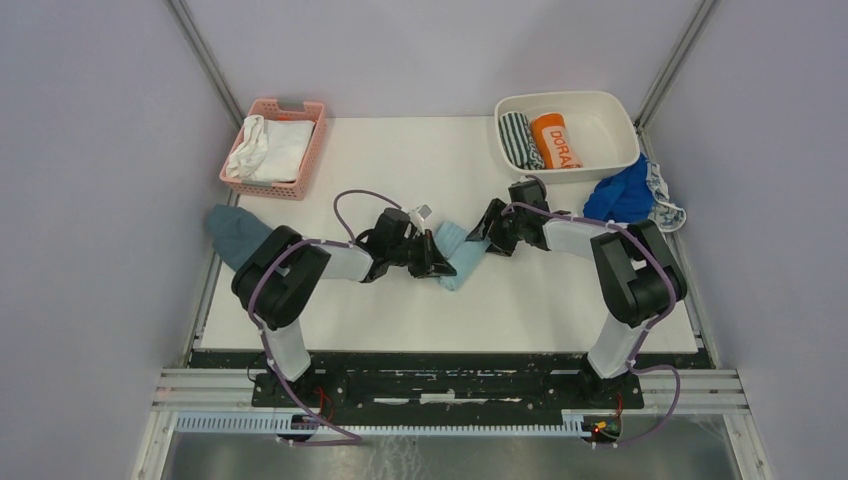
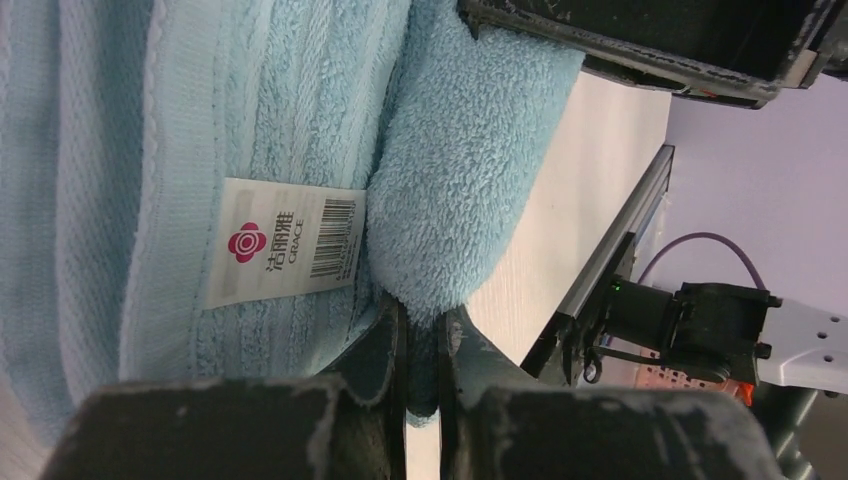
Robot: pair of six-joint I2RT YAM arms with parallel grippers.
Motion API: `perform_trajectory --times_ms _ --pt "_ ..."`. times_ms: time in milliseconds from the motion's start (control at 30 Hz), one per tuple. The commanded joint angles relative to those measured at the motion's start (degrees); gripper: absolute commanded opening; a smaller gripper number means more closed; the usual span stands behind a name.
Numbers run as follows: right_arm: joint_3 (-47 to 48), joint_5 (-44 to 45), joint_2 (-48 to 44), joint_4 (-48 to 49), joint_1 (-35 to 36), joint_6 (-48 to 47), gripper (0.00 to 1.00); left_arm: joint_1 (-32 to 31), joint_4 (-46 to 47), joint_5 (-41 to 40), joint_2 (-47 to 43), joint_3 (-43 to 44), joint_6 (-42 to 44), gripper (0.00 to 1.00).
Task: Roll the towels
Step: Roll the towel at the center of the board.
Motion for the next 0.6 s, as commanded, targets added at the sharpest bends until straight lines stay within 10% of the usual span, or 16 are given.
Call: perform_trajectory --times_ms 0,300,567 --pt "0.8 0.3 1.9 -1.1 0.6 -1.4 0.56 0.4 -0.4 -0.2 2.2 -1.9 -4.5 0.05" --pt "8.0 9.4 2.1 -14.9 3.3 -5.0 0.18 -0.1 -12.4 -8.5 -4.0 0.4 3.3 0.43" --pt "13.0 16.1 3.6 -23.0 5.9 -5.0 0.14 -14.7 -25.4 -43.1 -14.5 5.5 17.7 0.71"
